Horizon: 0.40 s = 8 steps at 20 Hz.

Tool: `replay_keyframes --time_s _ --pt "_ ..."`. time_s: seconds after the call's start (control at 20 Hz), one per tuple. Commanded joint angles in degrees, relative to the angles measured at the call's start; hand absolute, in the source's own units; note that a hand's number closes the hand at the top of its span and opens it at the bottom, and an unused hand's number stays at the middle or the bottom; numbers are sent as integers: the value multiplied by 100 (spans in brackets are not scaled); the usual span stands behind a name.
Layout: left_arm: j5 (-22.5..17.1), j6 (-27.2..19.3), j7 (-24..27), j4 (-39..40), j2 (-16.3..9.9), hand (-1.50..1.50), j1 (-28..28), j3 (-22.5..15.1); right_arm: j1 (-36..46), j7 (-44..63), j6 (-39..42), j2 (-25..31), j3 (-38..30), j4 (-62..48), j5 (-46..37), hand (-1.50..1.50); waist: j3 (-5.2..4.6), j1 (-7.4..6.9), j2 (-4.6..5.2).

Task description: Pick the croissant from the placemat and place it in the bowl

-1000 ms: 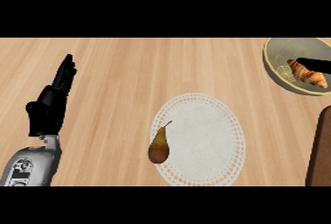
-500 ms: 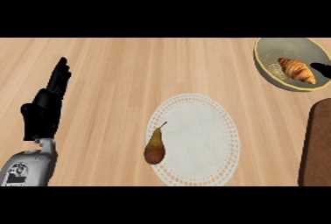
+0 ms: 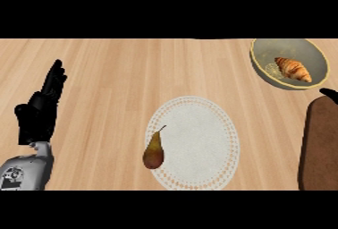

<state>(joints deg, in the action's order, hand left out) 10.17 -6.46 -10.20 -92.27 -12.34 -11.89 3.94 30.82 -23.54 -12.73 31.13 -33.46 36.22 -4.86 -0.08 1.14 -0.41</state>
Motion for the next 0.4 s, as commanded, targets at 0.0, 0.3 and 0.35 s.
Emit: replay_keyframes --time_s 0.0,0.3,0.35 --pt "-22 44 261 344 -34 0 -110 151 -622 571 212 -355 257 1358 254 -150 -2 -18 9" --pt "-214 355 -360 -392 -214 0 -96 273 -1859 418 217 -658 237 2493 531 -150 6 -85 25" --pt "-207 316 -65 243 -142 0 -417 320 -1945 760 83 -871 462 3010 463 -150 4 -65 30"
